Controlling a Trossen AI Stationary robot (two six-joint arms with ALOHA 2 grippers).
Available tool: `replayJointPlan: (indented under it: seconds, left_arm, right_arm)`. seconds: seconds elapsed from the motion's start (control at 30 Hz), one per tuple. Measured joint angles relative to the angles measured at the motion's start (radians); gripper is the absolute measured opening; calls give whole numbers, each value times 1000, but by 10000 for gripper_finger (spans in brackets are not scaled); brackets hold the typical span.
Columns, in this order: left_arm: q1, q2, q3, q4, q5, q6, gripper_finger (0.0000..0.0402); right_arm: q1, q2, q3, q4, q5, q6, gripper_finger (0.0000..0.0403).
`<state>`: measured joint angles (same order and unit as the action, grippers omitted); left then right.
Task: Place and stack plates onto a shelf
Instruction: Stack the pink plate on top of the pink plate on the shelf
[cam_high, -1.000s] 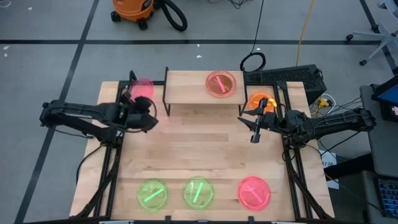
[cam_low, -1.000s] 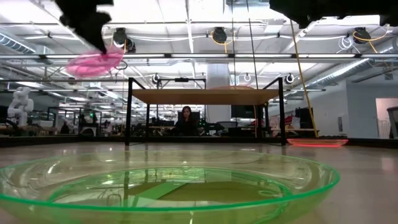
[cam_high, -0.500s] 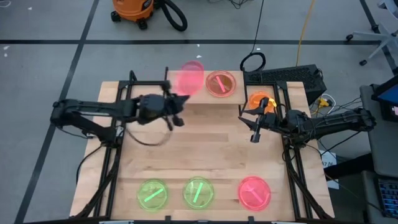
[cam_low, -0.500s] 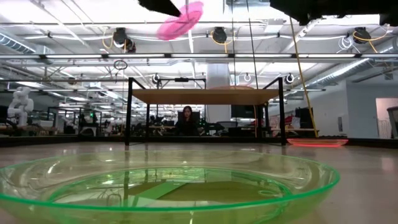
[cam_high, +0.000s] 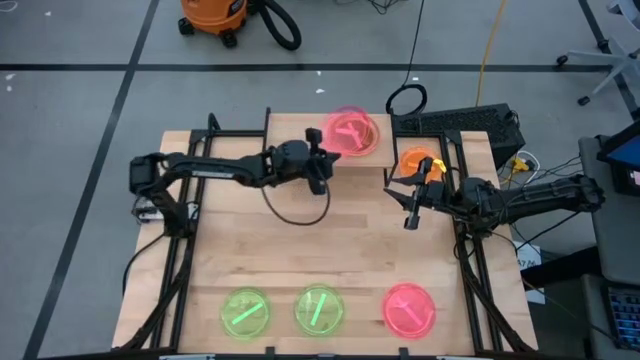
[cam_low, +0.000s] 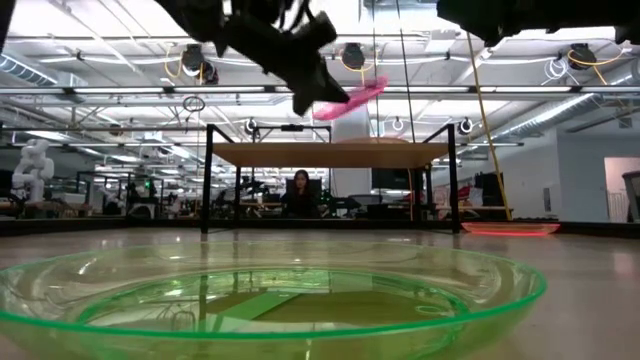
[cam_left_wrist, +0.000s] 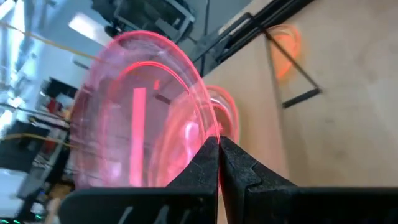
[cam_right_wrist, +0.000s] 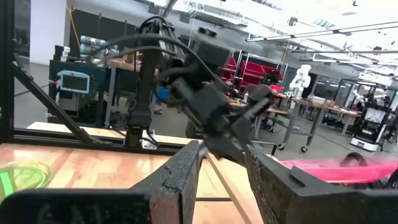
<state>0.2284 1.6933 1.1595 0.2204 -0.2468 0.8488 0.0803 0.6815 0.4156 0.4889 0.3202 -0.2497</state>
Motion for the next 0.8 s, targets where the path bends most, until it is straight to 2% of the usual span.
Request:
replayJointPlan:
  seconds: [0.13,0.27,0.6,0.8]
  left_arm:
    - [33,63,0,77,58,52,6]
    - [56,95,0,89,89,67,28]
    - [68,113,0,88,81,41,71]
    - [64,113,18,90,29,42,116]
  right_arm:
    - [0,0,-4,8,0,2,116]
    - [0,0,-5,9,0,2,116]
    - [0,0,-5,16,50,2,116]
    - [0,0,-5,13,52,-14,116]
